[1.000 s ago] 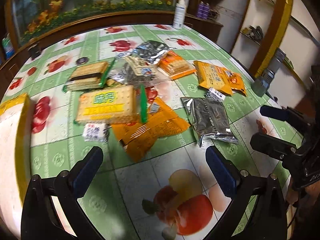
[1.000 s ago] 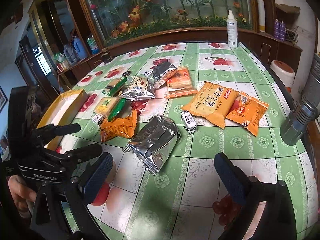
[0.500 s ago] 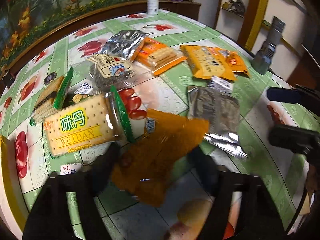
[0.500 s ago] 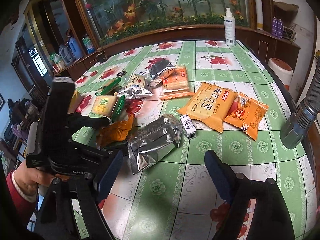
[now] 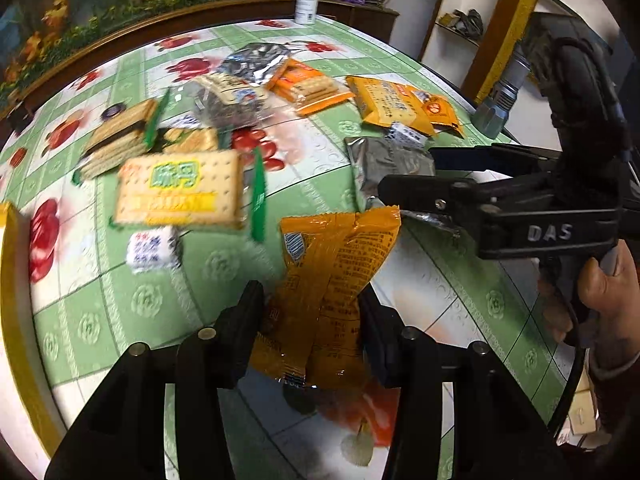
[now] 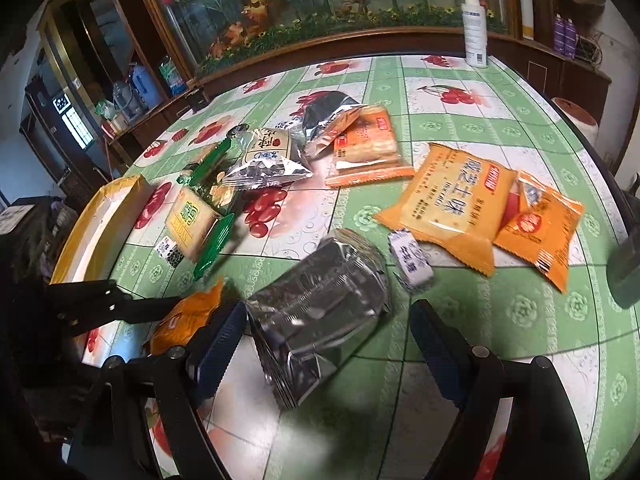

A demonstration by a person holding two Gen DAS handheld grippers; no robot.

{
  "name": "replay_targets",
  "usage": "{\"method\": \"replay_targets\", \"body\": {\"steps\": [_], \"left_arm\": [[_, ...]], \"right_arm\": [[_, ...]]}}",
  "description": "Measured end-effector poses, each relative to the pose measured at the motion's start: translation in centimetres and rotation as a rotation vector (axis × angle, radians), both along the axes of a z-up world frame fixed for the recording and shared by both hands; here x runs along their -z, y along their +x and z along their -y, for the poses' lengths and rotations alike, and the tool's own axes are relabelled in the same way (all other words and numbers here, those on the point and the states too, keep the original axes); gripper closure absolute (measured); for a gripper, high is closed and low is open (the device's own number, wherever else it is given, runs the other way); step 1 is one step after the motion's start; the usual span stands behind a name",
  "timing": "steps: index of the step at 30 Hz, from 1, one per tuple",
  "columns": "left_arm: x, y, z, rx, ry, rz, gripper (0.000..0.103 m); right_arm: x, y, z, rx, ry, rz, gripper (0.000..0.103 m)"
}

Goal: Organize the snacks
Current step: 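Grasp the orange snack packet with the left tool while the right tool grasps the silver foil bag, then carry the orange packet and silver foil bag over the yellow-rimmed tray with both tools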

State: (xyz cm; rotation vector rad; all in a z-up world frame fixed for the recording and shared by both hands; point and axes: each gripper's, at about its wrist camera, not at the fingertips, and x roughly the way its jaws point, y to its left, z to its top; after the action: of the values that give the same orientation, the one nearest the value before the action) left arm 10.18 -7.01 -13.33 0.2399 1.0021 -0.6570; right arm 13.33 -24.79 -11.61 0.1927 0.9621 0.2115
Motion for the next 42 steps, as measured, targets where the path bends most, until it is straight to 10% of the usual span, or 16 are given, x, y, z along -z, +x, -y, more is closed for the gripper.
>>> {"method": "replay_targets", "body": {"steps": [10, 42], "left_arm": [[-0.7, -0.6, -3.4, -0.120, -0.070, -0.003, 0.070], [-7.6, -5.2, -13.4, -0.403, -0.143, 0.153, 0.076]], "right_arm": [[1.3, 1.6, -2.9, -0.034, -0.154, 0.011, 0.021], [-5.9, -3.4, -10.4, -0.230, 0.013, 0.158, 0.031]]}}
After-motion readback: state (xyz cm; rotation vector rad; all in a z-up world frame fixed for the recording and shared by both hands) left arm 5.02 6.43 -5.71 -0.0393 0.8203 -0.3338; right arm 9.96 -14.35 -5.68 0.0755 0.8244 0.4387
